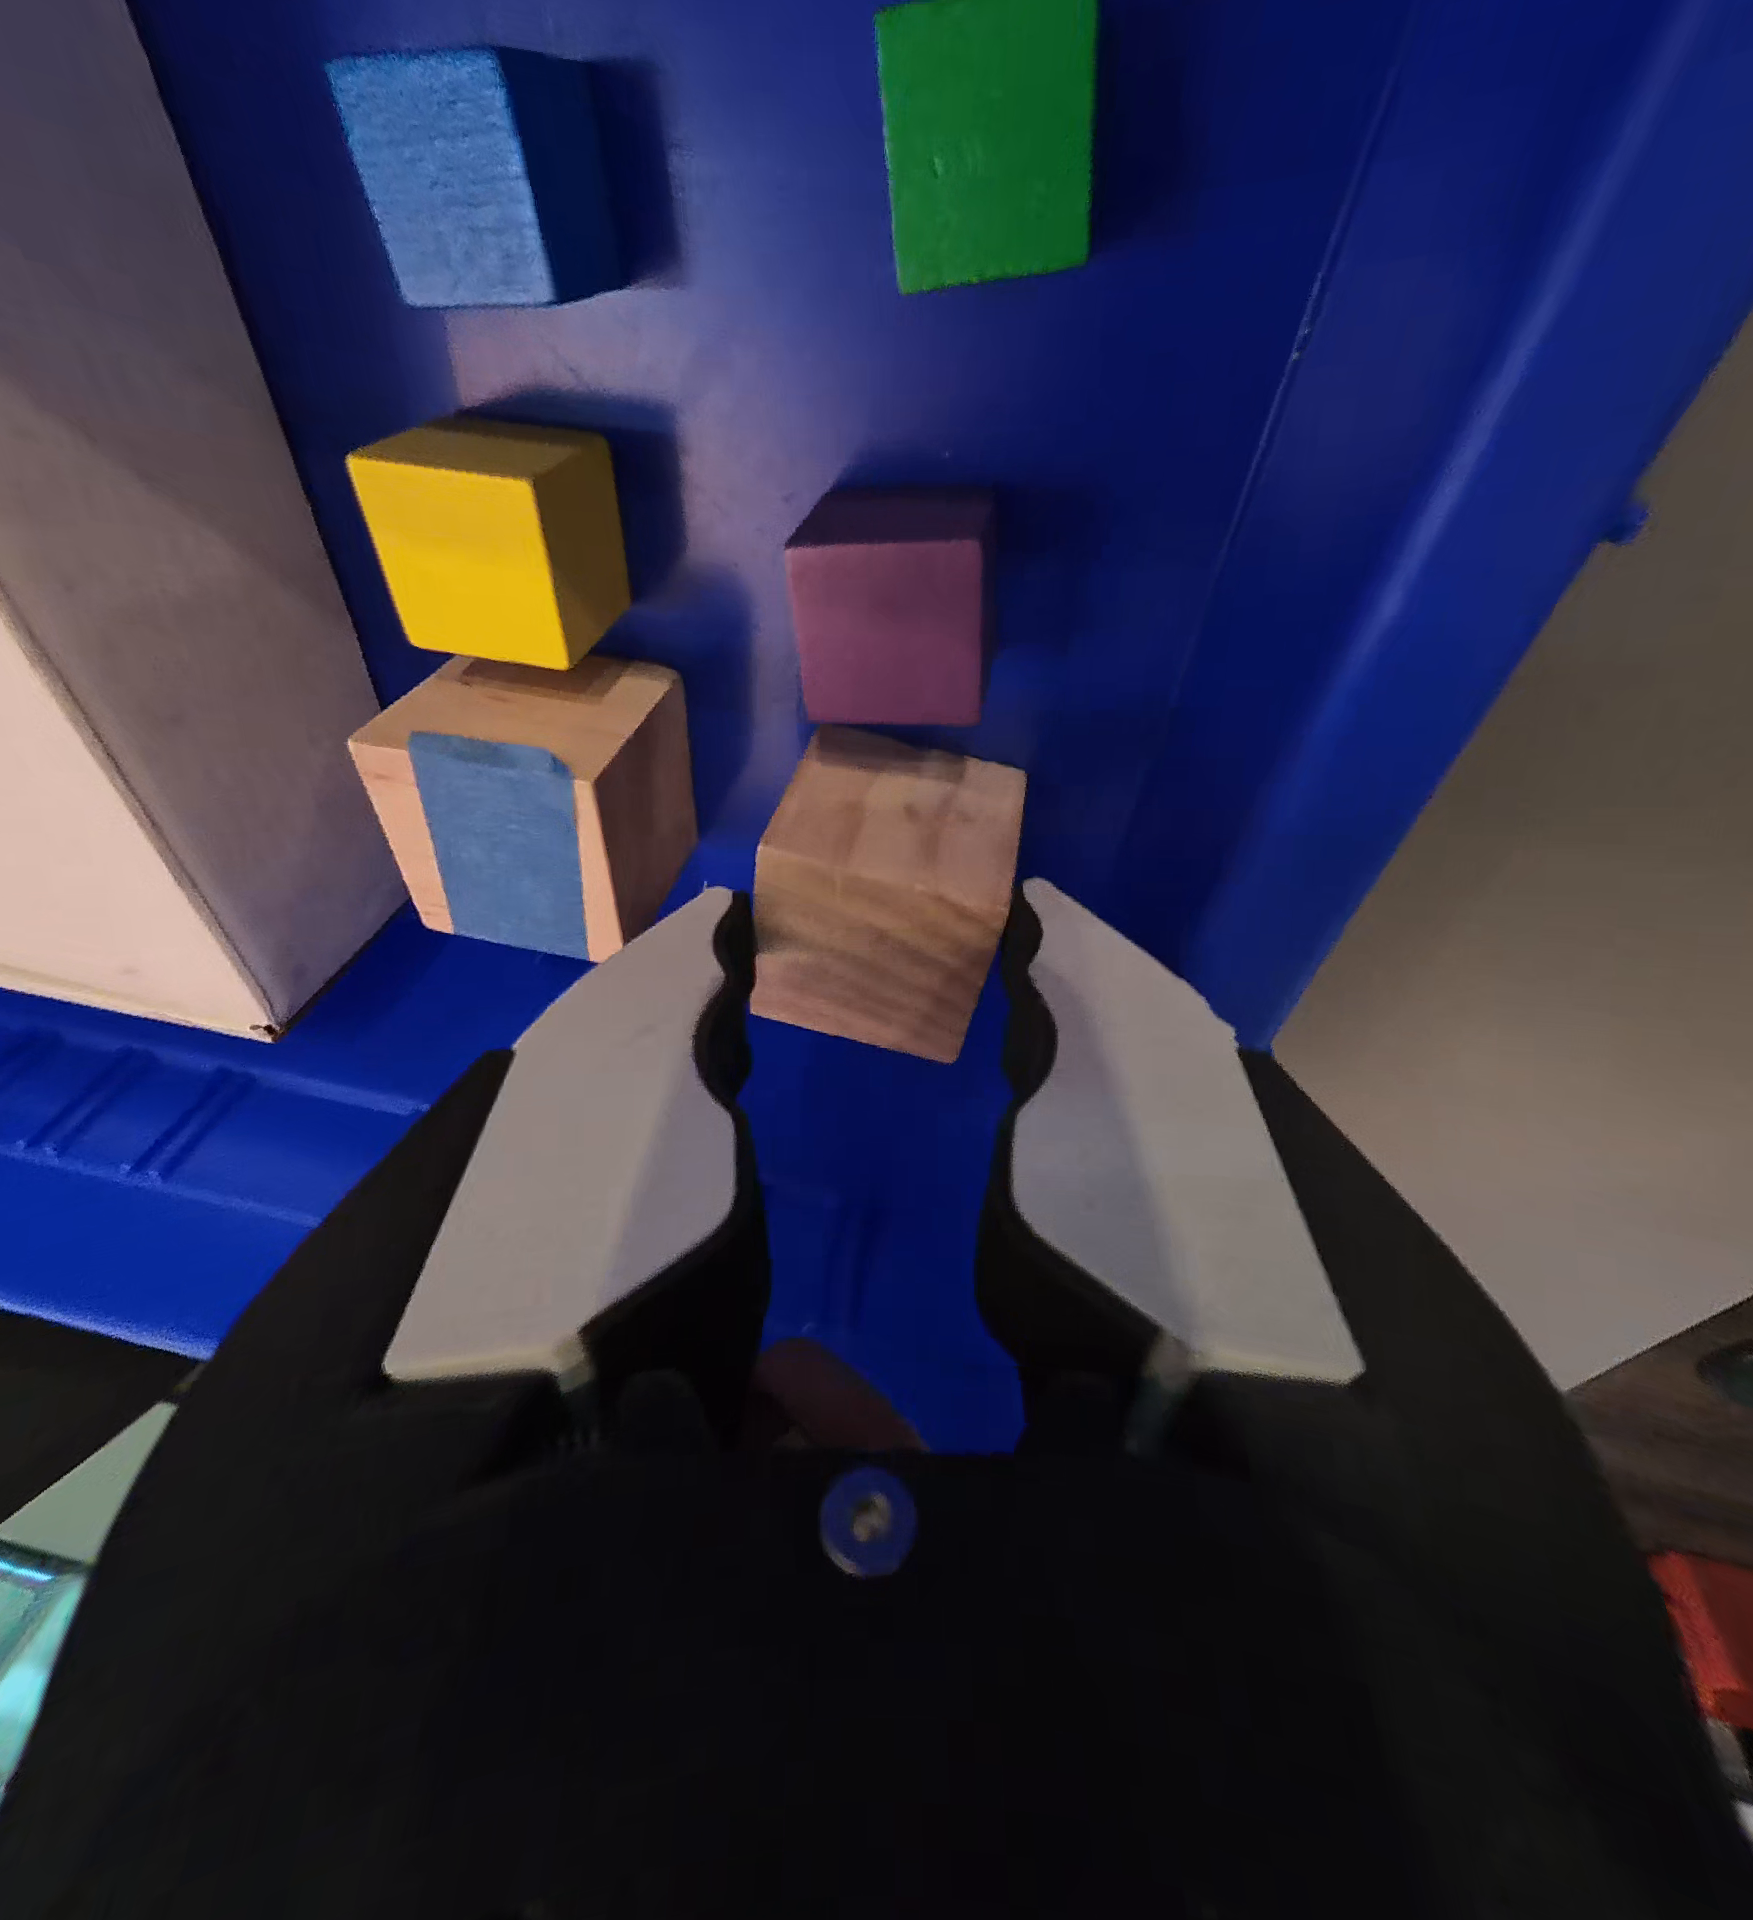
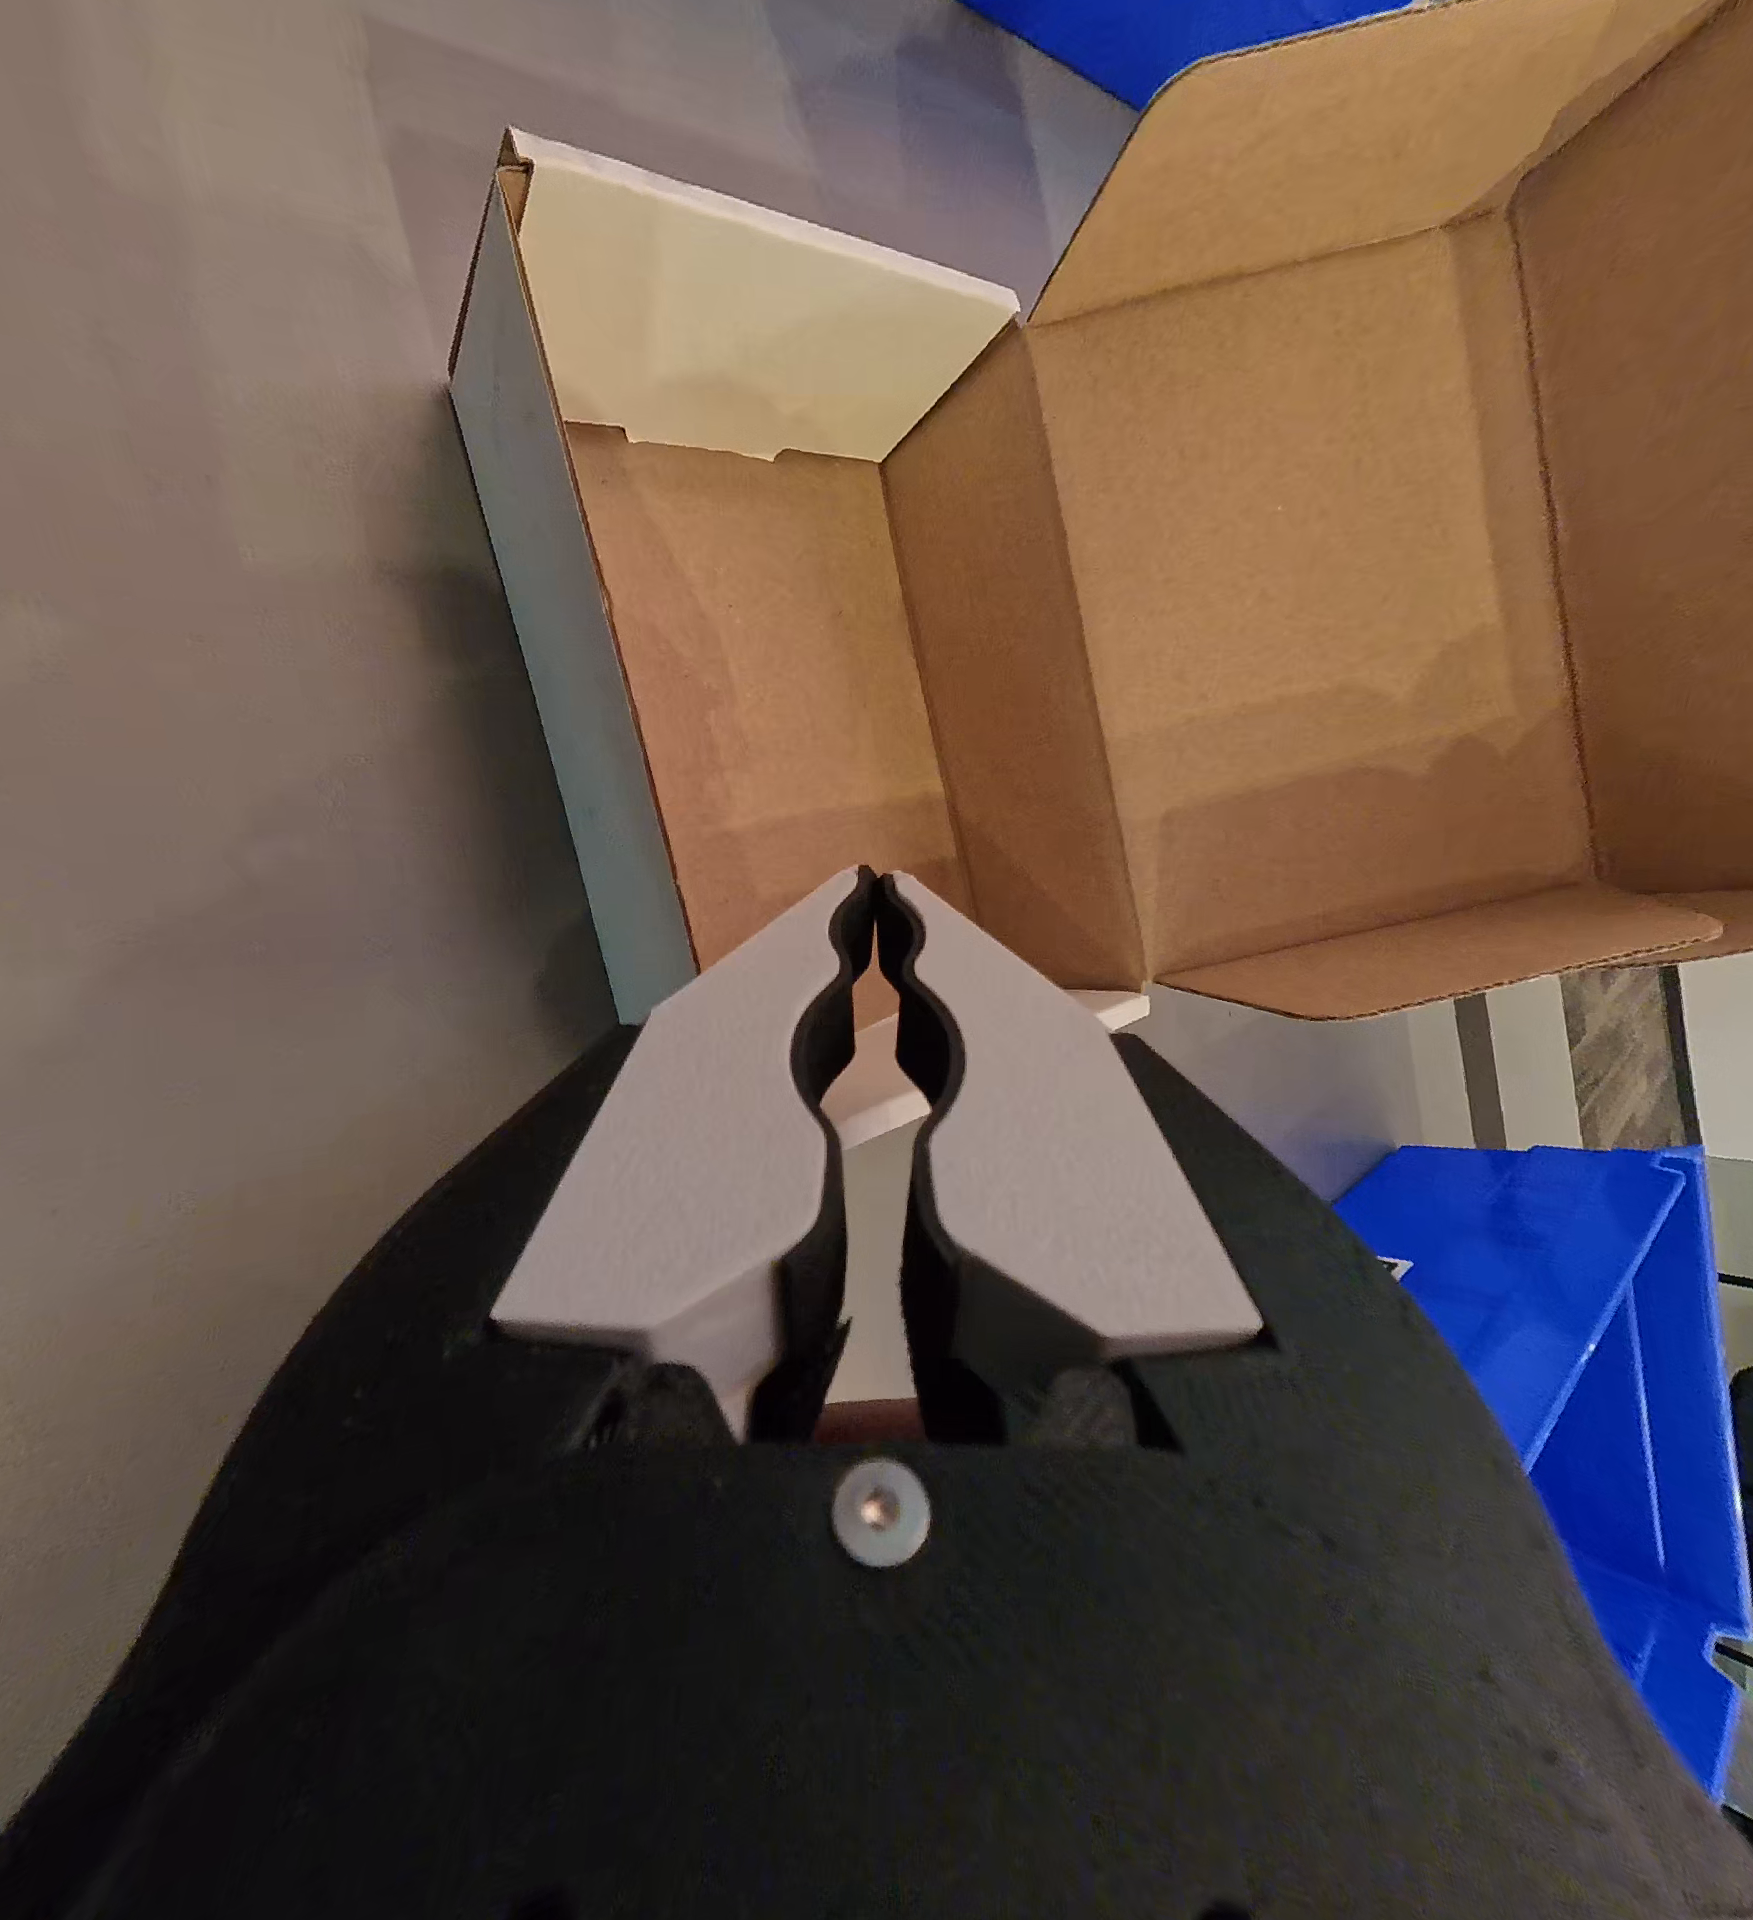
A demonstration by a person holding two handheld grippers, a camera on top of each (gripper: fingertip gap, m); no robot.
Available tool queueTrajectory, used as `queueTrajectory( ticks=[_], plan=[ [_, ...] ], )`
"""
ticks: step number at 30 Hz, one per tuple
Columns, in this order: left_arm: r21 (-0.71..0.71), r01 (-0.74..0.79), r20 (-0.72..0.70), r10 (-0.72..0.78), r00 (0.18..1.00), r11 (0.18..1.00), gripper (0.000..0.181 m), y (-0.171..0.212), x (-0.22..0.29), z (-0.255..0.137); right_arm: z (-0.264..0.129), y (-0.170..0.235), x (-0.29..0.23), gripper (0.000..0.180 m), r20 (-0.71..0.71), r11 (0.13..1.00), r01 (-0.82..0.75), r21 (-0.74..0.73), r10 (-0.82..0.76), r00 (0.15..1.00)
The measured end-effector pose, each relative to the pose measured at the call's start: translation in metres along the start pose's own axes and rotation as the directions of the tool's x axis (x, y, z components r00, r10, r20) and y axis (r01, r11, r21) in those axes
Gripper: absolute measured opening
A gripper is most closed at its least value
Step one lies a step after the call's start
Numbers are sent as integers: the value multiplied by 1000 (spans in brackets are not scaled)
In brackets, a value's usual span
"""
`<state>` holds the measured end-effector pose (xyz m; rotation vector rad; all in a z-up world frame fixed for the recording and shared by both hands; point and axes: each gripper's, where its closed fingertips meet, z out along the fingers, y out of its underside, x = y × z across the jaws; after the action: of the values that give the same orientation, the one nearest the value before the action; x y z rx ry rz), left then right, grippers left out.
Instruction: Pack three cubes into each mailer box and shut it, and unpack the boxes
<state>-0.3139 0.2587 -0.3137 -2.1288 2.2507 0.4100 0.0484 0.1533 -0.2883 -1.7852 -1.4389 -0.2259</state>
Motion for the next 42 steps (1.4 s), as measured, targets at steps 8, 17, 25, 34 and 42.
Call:
queueTrajectory(
  ticks=[8,17,25,34,42],
  plan=[
    [240,133,63,-152,986,962,45,-20,0,-58,0,-1,1,0,-11,1000,13,6,-13,1000],
    [709,-1,96,-95,991,706,44,-189,51,-191,0,-2,1,0,-15,1000,18,3,-18,1000],
    [614,34,49,-81,995,789,44,-284,59,-129,0,-1,0,0,-21,1000,23,5,-23,1000],
    [299,-30,86,4,996,954,44,-288,49,-87,2,-2,1,0,-14,1000,14,7,-14,1000],
    [156,-44,42,38,998,987,44,-288,53,-64,1,-2,1,0,-17,1000,13,3,-13,1000]
  ],
)
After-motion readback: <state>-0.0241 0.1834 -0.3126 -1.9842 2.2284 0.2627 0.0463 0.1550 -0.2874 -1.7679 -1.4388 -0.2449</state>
